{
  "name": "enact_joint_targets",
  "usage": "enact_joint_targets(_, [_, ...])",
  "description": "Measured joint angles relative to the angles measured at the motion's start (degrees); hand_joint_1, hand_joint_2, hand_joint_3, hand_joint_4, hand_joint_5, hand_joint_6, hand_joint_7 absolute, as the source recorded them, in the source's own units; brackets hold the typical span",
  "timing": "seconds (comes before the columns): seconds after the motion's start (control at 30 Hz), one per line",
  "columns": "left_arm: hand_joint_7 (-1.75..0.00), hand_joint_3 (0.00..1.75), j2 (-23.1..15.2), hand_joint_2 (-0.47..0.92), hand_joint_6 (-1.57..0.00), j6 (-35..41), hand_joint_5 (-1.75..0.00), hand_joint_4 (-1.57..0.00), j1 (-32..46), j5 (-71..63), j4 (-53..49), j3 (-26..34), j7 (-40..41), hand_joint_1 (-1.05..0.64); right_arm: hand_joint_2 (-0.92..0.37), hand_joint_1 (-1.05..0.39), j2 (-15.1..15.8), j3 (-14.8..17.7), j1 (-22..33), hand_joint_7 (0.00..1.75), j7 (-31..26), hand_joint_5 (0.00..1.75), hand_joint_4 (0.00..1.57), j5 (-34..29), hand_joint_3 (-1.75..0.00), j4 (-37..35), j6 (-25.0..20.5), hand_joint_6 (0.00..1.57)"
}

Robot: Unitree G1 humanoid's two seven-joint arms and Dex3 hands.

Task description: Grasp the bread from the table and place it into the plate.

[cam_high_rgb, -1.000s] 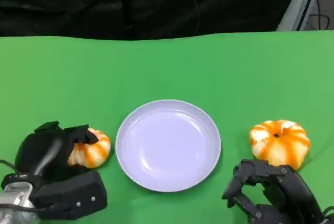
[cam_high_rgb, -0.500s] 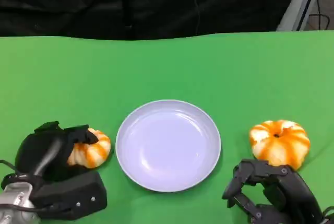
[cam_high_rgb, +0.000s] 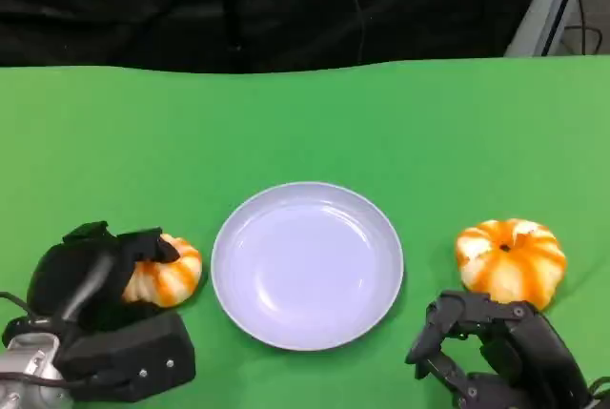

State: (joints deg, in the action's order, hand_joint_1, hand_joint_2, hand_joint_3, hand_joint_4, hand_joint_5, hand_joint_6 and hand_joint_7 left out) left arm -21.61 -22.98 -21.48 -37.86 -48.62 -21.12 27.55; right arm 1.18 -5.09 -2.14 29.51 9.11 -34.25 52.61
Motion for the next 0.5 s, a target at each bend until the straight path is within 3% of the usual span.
enact_joint_targets(0.33, [-1.08, 0.06, 0.02, 0.92, -0.76, 0.00, -1.59, -0.55, 0.00, 0.00, -0.03, 0.00, 0.02, -0.07, -0.69, -0.13, 0.00, 0.00, 0.00, 1.13, -0.25, 1.51, 0.76, -0.16, -0.75, 0.00, 0.00, 0.84])
enact_joint_targets(0.5, [-0.95, 0.02, -0.55, 0.92, -0.81, 1.72, -1.58, -0.54, 3.92, -2.29, 8.57, 0.92, 4.42, -0.06, -0.69, -0.11, -0.01, 0.01, -0.19, 1.11, -0.02, 1.51, 0.75, -0.01, -0.75, -0.10, 0.09, 0.85])
